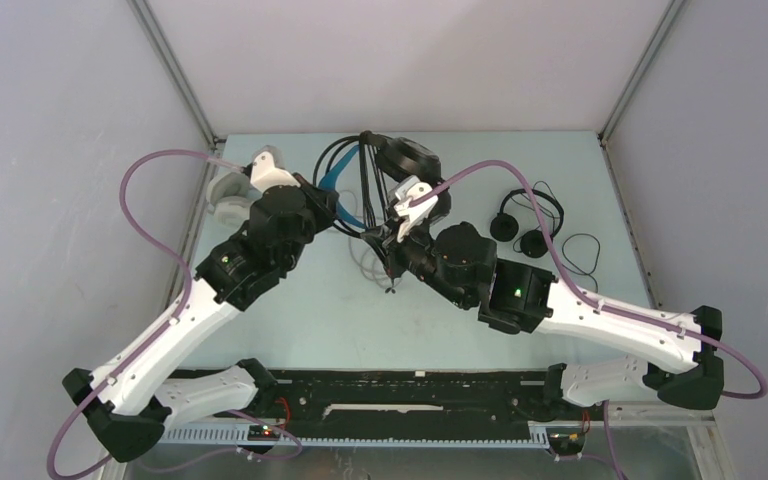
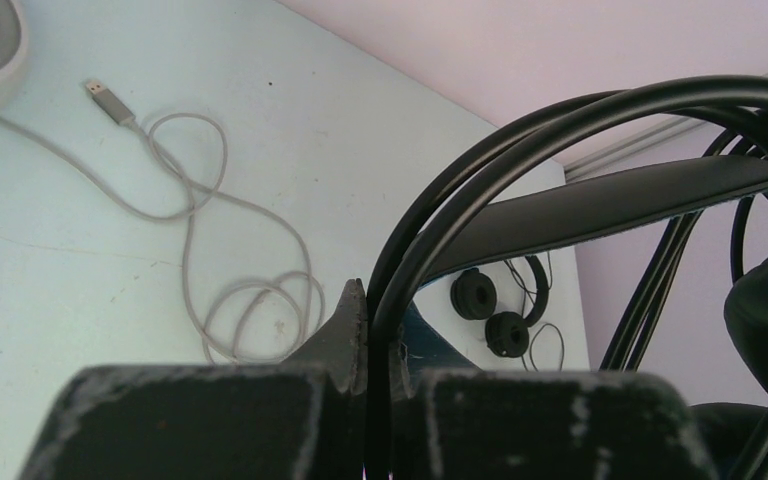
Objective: Wrap the headphones
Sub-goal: Wrap the headphones cable around the headphones.
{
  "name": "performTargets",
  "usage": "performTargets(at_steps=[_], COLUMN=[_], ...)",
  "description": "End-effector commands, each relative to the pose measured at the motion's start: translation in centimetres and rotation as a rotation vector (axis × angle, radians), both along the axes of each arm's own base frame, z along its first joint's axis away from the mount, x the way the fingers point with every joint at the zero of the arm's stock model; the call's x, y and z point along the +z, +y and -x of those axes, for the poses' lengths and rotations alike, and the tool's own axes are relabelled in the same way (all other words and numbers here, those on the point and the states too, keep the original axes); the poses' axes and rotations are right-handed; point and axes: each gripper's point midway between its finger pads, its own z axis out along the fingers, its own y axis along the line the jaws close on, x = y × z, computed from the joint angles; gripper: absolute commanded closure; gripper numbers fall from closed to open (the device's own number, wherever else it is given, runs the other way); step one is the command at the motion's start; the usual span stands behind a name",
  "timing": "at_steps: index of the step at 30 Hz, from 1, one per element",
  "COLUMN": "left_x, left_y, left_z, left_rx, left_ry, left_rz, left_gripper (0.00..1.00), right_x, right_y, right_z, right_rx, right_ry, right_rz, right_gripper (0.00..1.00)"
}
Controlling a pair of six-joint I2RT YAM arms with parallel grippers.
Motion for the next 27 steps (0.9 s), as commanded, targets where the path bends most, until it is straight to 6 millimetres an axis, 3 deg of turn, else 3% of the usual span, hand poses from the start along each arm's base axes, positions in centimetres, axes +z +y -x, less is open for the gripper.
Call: performTargets(at_steps=[1, 11, 22, 27], left_x=[5.3, 5.7, 5.6, 6.0], left_y=[0.0, 1.2, 2.2, 2.7], left_z=[0.2, 1.1, 1.0, 0.8], left_rx=[0.013, 0.024, 0.060, 0.082], left_ry=[-0.113, -0.123, -0.128, -0.129], left_rz=[0.225, 0.217, 0.142, 0.107], left_gripper=[1.00, 1.00, 1.00, 1.00], right_x=[-0.1, 0.6, 1.4, 0.1], right_y=[-0.7, -1.0, -0.6, -1.1], right_z=[-0.2, -0.2, 2.9, 4.0], right_rx=[-0.040, -0.094, 0.061, 0.100], right_ry=[-0.042, -0.089, 0.002, 0.059], right_rz=[0.044, 0.048, -0.030, -0.056], right_gripper=[0.98, 0.88, 0.74, 0.72])
